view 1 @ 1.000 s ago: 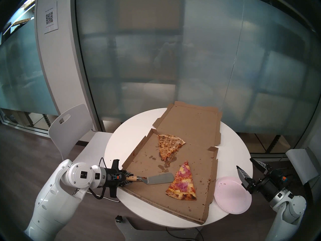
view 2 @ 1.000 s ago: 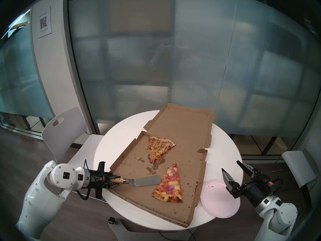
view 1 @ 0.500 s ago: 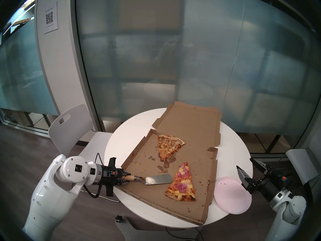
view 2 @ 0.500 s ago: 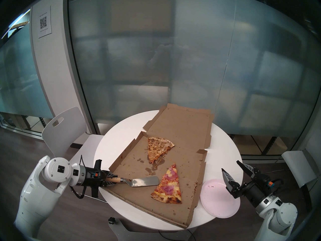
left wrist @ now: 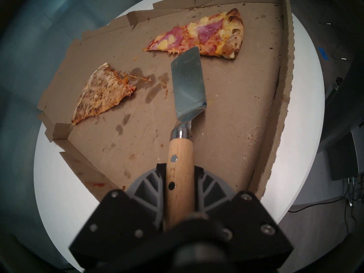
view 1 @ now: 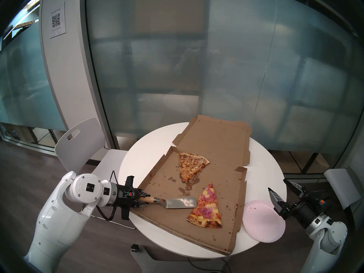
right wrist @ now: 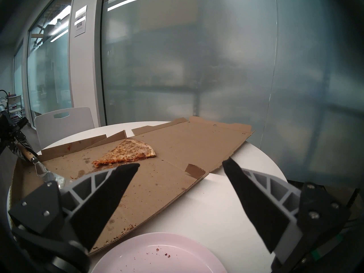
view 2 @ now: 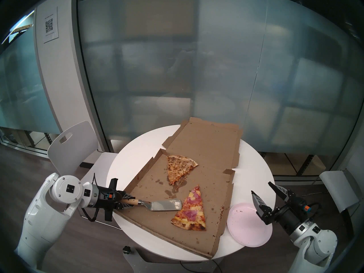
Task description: Put pizza slice onto the plate
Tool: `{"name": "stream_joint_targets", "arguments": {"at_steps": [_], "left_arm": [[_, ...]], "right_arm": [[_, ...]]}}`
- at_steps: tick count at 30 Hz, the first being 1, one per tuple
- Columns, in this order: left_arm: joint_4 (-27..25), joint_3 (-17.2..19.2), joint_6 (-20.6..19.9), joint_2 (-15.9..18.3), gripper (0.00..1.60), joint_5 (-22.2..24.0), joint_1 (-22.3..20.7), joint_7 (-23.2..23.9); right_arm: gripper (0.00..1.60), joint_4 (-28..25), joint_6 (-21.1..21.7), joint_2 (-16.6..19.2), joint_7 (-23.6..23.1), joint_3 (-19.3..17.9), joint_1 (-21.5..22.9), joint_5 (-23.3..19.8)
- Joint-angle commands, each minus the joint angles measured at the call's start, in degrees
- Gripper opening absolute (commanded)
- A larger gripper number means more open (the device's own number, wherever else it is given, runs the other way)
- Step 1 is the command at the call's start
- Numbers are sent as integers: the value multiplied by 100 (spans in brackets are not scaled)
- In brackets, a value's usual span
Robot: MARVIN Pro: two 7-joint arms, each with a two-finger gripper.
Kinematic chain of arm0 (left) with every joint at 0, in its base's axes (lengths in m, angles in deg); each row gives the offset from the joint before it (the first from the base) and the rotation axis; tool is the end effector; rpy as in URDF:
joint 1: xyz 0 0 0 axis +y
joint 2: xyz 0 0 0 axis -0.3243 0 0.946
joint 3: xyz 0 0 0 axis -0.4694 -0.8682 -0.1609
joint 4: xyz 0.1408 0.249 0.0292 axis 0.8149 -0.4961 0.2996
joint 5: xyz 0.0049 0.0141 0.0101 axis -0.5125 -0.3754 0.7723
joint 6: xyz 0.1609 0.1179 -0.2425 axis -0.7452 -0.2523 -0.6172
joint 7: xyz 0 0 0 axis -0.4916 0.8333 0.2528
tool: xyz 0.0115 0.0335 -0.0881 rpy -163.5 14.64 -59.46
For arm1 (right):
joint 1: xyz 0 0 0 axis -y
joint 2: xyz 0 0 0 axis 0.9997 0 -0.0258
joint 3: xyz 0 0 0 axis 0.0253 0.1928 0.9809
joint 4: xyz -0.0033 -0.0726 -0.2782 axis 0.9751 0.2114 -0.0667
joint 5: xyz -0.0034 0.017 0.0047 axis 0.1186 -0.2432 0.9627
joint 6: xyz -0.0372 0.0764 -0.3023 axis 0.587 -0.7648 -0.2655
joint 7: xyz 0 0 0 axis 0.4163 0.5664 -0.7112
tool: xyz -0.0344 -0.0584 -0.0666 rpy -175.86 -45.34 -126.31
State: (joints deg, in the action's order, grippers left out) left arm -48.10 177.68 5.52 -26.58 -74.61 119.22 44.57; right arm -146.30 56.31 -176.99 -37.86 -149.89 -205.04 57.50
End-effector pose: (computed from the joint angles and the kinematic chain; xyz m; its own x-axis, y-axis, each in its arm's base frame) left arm 0.3171 0.0455 -0.2844 -0.2196 -0.8333 0.5073 -0.9050 -0.0201 -0.4248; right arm 0.1927 -0.1670 -0.2542 0.0789 0.0938 0.9925 0.3231 -0.9442 0.0635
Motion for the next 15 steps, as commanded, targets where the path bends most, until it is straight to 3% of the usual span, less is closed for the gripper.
{"name": "stream_joint_targets", "arguments": {"at_steps": [1, 15], "left_arm": [[202, -76, 211, 28, 0, -109, -238, -111], [340, -246, 251, 3, 0, -147, -536, -26]], "right_arm": [[160, -91, 13, -6, 4, 13, 39, -28], [160, -90, 15, -21, -18, -1, 56, -12]]}}
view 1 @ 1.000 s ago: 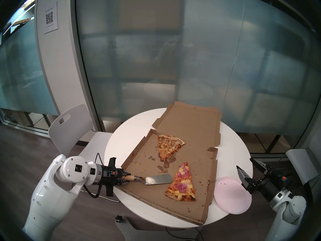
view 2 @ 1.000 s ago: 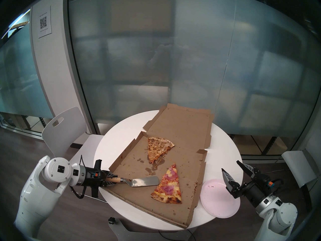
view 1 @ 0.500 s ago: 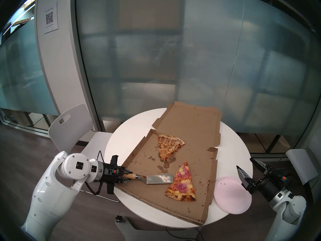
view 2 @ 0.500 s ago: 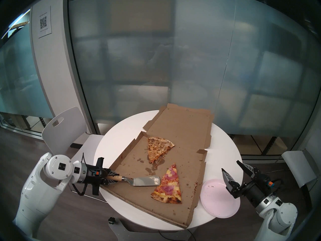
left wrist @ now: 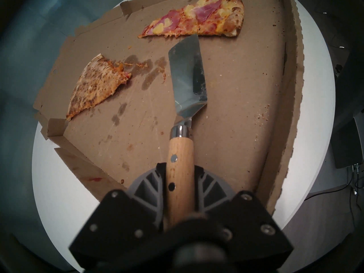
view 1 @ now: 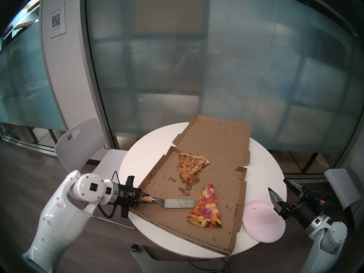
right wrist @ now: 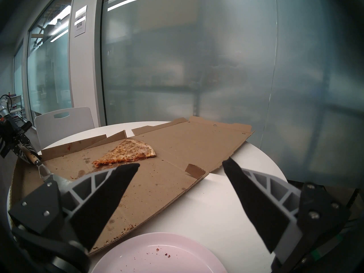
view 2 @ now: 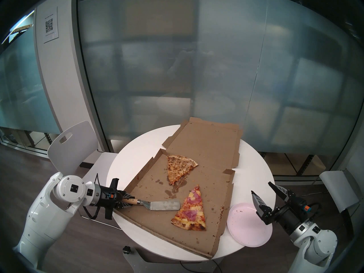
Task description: Put pizza slice onto the plate
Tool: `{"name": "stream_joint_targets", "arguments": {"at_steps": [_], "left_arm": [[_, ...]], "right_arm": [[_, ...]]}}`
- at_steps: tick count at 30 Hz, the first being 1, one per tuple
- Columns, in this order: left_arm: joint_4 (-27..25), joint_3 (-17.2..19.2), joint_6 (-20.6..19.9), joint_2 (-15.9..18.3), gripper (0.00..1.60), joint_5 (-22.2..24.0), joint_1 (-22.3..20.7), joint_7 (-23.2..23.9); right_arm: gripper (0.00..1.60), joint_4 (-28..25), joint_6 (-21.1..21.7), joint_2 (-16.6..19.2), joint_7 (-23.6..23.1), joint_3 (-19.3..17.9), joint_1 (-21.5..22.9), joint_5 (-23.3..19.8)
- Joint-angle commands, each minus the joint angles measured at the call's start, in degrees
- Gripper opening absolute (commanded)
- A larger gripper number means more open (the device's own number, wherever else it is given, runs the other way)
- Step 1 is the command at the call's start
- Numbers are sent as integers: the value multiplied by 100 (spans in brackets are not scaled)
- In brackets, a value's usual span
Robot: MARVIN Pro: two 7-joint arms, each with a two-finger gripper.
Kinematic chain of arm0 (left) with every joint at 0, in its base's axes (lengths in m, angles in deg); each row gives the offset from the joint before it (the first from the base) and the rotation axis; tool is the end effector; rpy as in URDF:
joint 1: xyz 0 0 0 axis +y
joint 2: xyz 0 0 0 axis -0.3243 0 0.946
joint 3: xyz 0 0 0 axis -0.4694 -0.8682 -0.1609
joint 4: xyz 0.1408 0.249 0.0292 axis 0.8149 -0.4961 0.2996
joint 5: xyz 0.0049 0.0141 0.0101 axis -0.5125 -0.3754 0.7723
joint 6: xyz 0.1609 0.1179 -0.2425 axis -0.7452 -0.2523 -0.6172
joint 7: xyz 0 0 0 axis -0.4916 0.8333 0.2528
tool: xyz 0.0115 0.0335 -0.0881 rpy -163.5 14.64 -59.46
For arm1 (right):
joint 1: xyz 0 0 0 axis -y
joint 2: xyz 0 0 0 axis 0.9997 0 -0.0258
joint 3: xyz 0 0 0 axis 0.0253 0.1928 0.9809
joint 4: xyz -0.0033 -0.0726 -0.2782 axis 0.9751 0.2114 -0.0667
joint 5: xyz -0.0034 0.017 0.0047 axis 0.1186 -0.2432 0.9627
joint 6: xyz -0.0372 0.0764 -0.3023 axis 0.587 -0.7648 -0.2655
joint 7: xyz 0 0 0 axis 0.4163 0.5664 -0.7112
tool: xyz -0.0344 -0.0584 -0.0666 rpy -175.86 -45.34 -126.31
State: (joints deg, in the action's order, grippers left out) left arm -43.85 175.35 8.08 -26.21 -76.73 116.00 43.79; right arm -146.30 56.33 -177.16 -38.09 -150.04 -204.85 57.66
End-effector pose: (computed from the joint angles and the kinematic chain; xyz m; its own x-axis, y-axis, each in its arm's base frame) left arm 0.3314 0.0504 -0.2958 -0.2448 -0.8490 0.4682 -0.8991 0.0180 -0.4374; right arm 0.1927 -0.1670 -0.2542 0.0786 0.0937 0.9925 0.3231 -0.9442 0.0635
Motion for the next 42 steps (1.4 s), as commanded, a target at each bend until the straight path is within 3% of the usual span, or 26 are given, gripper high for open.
{"name": "stream_joint_targets", "arguments": {"at_steps": [1, 13, 42], "left_arm": [[-90, -24, -1, -32, 0, 73, -222, 61], [-153, -219, 77, 47, 0, -77, -228, 107], [-91, -283, 236, 107, 0, -154, -393, 247]], "right_arm": [[160, -90, 13, -5, 4, 13, 39, -27], [160, -91, 17, -17, -11, 3, 52, -14], [160, -91, 21, -45, -50, -21, 83, 15]]}}
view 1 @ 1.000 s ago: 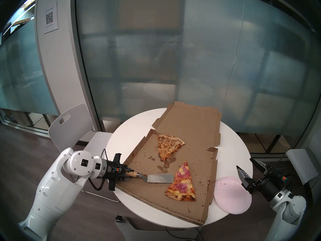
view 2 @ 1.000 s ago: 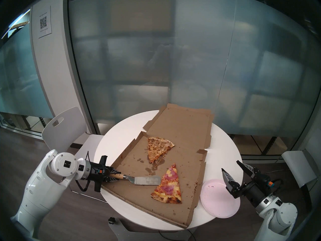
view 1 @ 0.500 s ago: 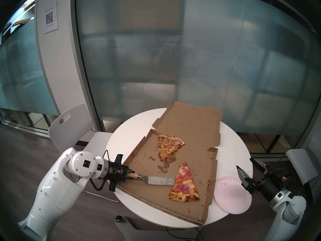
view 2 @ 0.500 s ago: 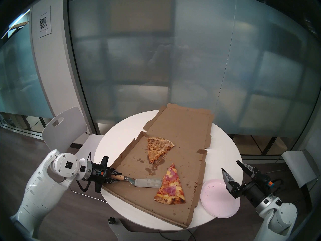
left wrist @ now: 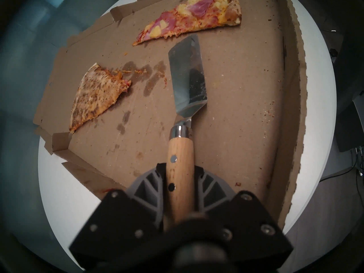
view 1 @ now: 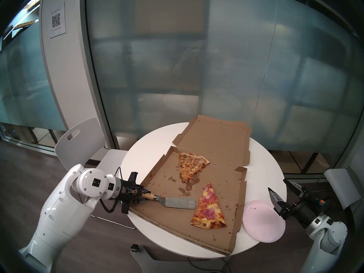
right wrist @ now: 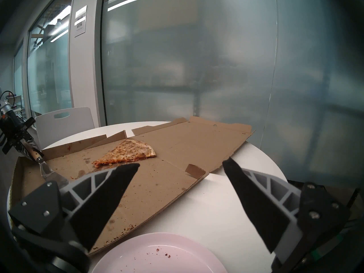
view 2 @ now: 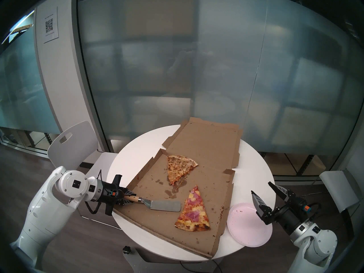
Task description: Put pizza slice onto the plate
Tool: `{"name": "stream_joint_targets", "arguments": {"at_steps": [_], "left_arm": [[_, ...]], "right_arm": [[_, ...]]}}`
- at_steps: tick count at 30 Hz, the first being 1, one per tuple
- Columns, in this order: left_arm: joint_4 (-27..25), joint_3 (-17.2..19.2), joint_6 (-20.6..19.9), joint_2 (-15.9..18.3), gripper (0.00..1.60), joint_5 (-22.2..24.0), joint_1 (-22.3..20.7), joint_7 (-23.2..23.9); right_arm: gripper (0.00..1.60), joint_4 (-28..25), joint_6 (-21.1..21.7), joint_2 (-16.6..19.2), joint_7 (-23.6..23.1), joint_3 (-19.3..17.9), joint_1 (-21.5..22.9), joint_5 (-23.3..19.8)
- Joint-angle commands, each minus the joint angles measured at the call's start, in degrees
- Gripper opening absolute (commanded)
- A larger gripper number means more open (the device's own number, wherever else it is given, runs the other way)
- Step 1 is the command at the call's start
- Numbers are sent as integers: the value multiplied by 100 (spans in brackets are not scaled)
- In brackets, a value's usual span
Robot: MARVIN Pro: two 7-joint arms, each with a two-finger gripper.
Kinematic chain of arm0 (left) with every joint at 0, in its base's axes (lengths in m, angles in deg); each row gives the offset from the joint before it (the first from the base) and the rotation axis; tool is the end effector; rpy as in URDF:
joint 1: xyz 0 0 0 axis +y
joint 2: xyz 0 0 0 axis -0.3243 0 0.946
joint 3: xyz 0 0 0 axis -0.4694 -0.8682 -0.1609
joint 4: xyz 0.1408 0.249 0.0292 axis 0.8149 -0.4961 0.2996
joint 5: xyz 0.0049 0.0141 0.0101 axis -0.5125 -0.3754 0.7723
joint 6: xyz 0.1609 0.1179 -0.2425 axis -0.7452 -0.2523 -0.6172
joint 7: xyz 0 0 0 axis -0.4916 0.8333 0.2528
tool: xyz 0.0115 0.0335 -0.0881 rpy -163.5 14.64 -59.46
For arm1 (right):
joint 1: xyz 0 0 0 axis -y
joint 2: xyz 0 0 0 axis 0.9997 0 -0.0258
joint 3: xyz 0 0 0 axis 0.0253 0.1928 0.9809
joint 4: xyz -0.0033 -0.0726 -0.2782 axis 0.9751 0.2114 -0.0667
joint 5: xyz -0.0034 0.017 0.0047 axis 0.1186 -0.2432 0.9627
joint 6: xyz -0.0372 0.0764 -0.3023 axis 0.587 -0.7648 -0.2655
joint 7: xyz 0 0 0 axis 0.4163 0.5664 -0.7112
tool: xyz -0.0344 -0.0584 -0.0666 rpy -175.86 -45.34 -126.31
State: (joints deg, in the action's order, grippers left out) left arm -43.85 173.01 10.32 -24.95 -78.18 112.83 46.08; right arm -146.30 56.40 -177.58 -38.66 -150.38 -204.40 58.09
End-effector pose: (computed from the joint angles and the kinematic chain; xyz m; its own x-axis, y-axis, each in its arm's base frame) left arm 0.3392 0.0449 -0.2862 -0.3269 -0.8487 0.4158 -0.8834 0.1181 -0.4534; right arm 0.1927 -0.1668 -0.2542 0.0786 0.0933 0.9925 0.3234 -0.9441 0.0631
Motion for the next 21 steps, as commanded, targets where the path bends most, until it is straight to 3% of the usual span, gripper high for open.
{"name": "stream_joint_targets", "arguments": {"at_steps": [1, 21], "left_arm": [[-88, -72, 19, -24, 0, -21, -91, 29], [19, -257, 183, 50, 0, -256, -334, 91]], "right_arm": [[160, -91, 15, -5, 6, 12, 39, -26], [160, -91, 17, -25, -23, -6, 62, -4]]}}
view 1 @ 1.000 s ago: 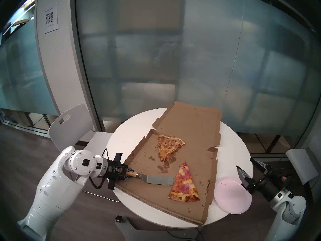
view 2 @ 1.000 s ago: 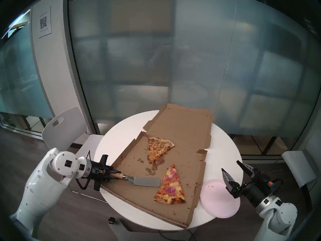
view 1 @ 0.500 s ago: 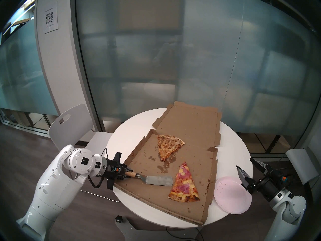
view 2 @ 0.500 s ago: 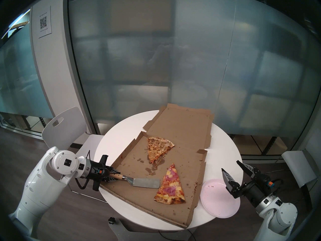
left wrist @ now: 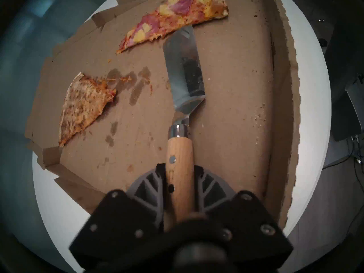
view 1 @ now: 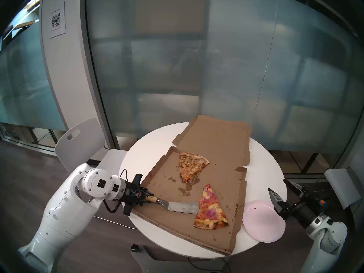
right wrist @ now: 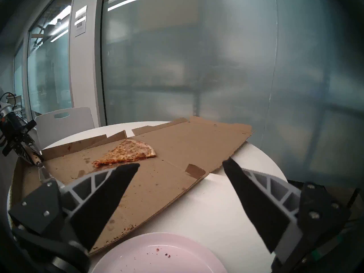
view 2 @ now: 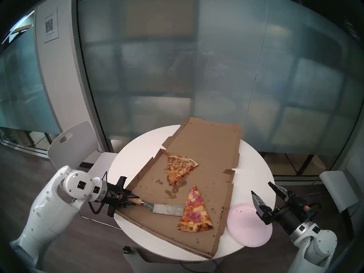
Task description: Put pizza slice onto the plate
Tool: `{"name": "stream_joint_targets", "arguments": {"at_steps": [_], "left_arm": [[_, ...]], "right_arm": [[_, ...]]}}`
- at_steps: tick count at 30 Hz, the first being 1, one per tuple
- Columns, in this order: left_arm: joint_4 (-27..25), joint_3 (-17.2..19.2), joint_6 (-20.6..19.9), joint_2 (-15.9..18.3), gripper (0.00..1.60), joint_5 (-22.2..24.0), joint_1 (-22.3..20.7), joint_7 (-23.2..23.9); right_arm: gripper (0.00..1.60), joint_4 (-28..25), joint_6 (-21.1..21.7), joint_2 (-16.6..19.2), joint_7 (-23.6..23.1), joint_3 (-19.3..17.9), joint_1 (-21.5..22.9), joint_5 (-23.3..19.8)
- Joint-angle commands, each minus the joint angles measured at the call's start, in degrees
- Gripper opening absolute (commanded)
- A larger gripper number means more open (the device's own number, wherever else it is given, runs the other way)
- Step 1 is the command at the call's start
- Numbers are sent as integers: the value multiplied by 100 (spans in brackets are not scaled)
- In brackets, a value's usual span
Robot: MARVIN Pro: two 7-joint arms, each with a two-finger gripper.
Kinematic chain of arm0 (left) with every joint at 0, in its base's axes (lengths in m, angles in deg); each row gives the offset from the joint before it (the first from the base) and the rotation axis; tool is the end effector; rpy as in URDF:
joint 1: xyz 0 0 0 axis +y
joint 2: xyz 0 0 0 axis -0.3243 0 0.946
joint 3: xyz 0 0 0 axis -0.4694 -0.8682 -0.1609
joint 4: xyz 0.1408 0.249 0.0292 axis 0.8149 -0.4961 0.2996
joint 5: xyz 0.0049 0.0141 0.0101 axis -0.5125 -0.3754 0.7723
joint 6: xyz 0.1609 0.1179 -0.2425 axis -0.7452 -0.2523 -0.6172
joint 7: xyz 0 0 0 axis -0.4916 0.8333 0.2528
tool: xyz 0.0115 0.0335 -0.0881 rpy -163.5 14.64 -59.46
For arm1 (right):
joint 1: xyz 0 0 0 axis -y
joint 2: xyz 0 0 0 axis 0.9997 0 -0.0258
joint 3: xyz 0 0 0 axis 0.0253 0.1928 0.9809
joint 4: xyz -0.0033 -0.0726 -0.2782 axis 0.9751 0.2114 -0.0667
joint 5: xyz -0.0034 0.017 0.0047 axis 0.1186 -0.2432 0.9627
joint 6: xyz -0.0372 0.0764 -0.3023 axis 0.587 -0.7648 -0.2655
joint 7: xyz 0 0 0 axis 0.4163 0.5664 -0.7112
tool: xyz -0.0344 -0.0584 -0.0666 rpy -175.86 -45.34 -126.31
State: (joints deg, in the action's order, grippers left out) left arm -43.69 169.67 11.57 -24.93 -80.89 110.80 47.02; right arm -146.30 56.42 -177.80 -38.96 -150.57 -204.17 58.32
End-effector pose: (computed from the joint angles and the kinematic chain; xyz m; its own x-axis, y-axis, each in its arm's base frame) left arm 0.3413 0.0319 -0.2887 -0.3861 -0.8444 0.3713 -0.8694 0.1986 -0.4525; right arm 0.1927 -0.1668 -0.2543 0.0787 0.0934 0.9925 0.3235 -0.9441 0.0632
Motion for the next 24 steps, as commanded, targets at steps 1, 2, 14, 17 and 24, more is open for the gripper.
{"name": "stream_joint_targets", "arguments": {"at_steps": [1, 2, 14, 17, 24], "left_arm": [[22, 63, 87, 66, 0, -13, -163, 11], [35, 69, 114, 68, 0, -15, -173, 3], [-32, 1, 322, 151, 0, -101, -132, 71], [-96, -7, 392, 174, 0, -162, -78, 20], [-329, 65, 573, 151, 0, -425, 105, -412]], "right_arm": [[160, -91, 15, -5, 6, 12, 41, -27], [160, -91, 15, -5, 5, 11, 41, -26], [160, -92, 18, -18, -12, 1, 55, -13], [160, -92, 18, -21, -16, -2, 59, -10], [160, -90, 17, -26, -25, -7, 65, -4]]}}
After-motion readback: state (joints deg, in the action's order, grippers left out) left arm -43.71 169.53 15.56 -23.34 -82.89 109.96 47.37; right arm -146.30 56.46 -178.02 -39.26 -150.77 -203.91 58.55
